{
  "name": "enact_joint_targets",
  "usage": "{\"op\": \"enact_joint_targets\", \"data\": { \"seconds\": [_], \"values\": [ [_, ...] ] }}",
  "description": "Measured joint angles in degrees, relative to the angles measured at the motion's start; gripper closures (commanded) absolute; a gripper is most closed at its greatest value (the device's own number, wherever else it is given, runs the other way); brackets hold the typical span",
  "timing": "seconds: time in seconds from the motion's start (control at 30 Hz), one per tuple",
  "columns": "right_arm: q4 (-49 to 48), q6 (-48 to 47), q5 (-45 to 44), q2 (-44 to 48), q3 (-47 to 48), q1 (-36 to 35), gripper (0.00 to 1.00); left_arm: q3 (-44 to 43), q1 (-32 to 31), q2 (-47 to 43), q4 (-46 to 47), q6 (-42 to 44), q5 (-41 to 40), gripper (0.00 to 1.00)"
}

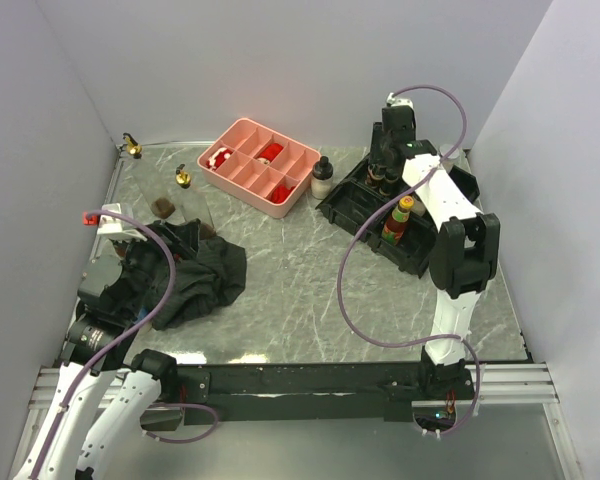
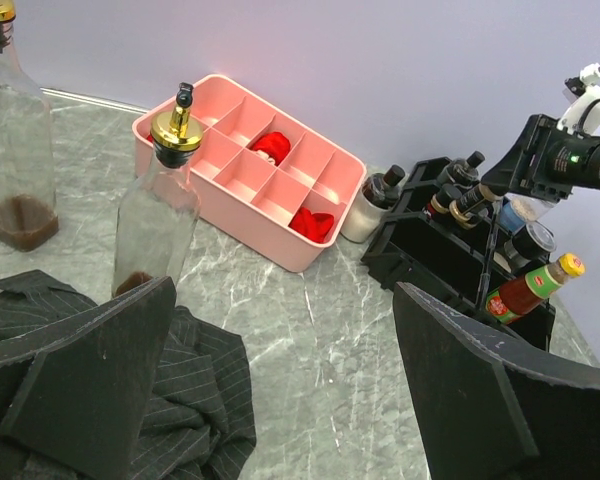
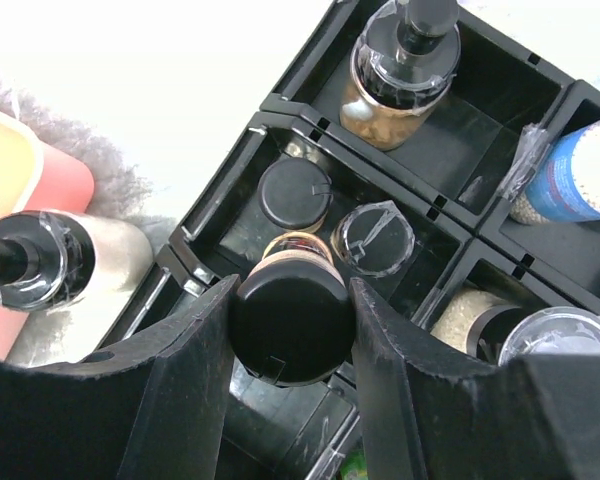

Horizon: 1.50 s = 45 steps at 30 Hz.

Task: Organize the condiment bottles
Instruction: Place the bottle in the storage box.

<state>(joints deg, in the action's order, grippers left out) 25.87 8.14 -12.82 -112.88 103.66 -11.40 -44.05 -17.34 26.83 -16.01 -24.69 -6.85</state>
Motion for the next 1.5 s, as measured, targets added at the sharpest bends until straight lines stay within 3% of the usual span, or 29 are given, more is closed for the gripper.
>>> {"op": "enact_joint_targets", "data": {
  "seconds": [0.6,0.93,1.5],
  "values": [
    [-5.81,1.44,-0.87,-0.9,-6.62,0.31,0.7,0.0,0.0,0.07,0.0,0.0,0.11,0.04],
    [-7.82,2.99,-1.27,-1.73,-7.8,1.05,0.59,0.0,0.0,0.76,0.0,0.0,0.11,0.04],
    [-8.96,7.13,-1.44,-1.84,-9.29,1.03,0.52,0.0,0.0,0.76,0.0,0.0,0.09,0.03]
  ]
}}
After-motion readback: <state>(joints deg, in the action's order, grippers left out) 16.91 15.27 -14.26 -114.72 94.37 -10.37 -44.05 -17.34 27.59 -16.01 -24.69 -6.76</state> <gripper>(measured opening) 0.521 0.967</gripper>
